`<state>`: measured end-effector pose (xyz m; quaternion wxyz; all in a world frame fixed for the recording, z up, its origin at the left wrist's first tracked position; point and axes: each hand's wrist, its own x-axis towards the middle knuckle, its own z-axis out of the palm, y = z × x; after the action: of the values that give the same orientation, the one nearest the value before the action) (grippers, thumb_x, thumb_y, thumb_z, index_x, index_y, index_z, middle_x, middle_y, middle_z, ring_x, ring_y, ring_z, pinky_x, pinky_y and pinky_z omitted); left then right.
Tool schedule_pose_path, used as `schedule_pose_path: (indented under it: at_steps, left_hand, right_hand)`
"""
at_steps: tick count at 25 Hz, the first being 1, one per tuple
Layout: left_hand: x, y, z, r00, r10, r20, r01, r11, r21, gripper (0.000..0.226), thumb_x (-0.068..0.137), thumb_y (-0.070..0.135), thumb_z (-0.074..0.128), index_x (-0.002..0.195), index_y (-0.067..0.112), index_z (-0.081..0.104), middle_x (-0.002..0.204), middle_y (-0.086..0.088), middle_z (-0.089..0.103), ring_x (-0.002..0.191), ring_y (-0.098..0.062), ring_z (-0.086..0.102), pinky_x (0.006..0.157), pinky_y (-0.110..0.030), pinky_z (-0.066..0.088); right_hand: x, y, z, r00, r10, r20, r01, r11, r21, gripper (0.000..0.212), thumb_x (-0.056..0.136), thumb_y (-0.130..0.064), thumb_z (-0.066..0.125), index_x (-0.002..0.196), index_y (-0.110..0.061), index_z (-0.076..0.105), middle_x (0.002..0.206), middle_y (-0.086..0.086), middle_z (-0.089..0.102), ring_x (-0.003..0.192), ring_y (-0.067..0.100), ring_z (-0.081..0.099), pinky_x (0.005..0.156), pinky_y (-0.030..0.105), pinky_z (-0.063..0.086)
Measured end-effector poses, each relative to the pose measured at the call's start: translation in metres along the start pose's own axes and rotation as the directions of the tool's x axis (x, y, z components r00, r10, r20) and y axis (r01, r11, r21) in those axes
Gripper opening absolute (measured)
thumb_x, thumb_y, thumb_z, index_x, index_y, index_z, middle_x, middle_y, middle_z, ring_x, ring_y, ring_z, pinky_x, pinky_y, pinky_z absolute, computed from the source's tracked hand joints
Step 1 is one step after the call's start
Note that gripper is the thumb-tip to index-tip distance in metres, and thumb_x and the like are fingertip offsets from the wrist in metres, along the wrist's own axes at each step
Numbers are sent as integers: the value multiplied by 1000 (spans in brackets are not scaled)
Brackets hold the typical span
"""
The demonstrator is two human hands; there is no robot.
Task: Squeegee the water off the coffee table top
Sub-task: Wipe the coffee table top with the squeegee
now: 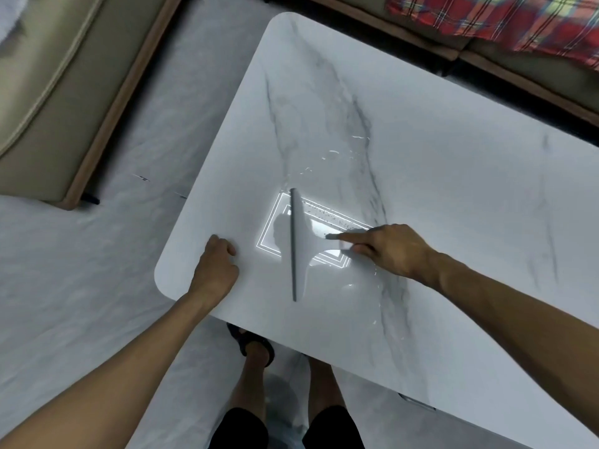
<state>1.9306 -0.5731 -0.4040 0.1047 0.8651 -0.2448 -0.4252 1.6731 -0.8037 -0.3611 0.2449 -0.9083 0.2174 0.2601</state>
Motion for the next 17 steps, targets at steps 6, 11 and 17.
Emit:
schedule_pose_path:
  at_steps: [6,11,17]
  left_hand:
    - [11,45,16,998,32,54,-33,999,22,26,84,1,47,106,15,49,109,-7,54,86,-23,53,66,-28,40]
    - [16,58,1,995,-82,-56,74,987,-144,30,86,5,49,113,18,47,92,-6,59,75,-22,56,59,-29,41]
    - [38,27,-43,937,-200,-286,124,957,-262,38,85,4,49,122,14,42,101,-3,51,80,-26,52,61,-29,37]
  right_hand:
    - [-86,85,-5,941,329,-80,-329,944,6,37,97,-59,18,132,-69,27,102,-14,71,90,20,65,66,31,44]
    - [-62,74,-34,933,320,-164,-300,944,136,40,96,-60,19,133,-57,34,100,-17,71,89,22,66,66,31,40]
    - [122,-26,-95,950,205,-235,-108,924,367,43,102,-38,30,145,-32,33,101,12,68,87,38,61,72,35,42]
